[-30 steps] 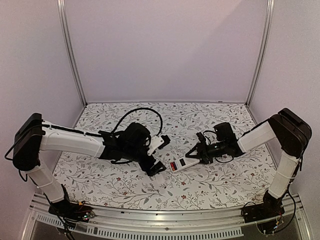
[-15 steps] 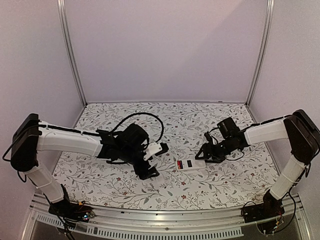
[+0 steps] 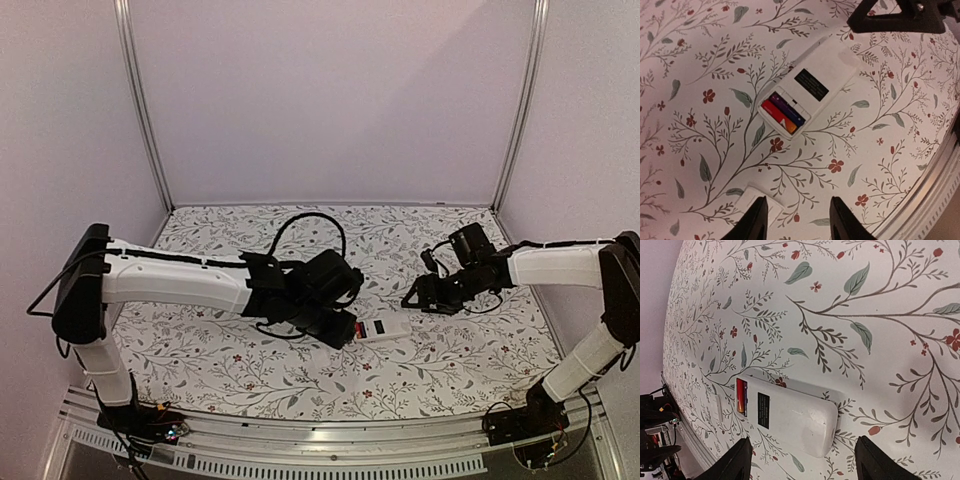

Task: Load the batteries into the remote control
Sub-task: Place the battery cover at the center of the board, then pass from the left arm to the right, then pass from the right arm to the left

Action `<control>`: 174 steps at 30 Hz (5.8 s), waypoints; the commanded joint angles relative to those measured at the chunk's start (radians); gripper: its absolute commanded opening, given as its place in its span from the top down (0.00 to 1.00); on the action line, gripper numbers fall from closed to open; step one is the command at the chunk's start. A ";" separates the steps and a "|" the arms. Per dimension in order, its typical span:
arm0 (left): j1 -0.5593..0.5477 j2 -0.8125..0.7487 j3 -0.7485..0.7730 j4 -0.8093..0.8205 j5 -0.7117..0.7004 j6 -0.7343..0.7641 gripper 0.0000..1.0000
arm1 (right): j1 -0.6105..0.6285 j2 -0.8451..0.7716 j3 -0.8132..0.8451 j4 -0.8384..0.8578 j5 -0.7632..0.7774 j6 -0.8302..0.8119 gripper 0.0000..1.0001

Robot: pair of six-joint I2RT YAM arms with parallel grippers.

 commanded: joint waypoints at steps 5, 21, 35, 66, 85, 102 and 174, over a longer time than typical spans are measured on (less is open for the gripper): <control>-0.063 0.163 0.173 -0.385 -0.143 -0.515 0.63 | -0.019 -0.127 -0.038 -0.017 0.016 -0.025 0.28; -0.071 0.288 0.285 -0.450 -0.191 -0.479 0.68 | -0.022 -0.180 -0.084 -0.001 -0.005 -0.026 0.28; -0.077 0.381 0.353 -0.472 -0.168 -0.465 0.68 | -0.029 -0.195 -0.087 0.003 -0.016 -0.026 0.28; 0.121 -0.374 -0.212 0.386 0.392 0.084 1.00 | -0.031 -0.316 -0.056 0.243 -0.305 -0.015 0.29; 0.163 -0.442 -0.211 0.701 1.208 0.204 1.00 | 0.281 -0.435 0.041 0.541 -0.599 -0.057 0.36; 0.145 -0.399 -0.224 0.951 1.281 0.032 1.00 | 0.469 -0.314 0.219 0.552 -0.591 -0.146 0.50; 0.036 -0.346 -0.272 0.356 0.219 1.118 0.43 | 0.278 0.069 0.124 0.461 -0.597 0.214 1.00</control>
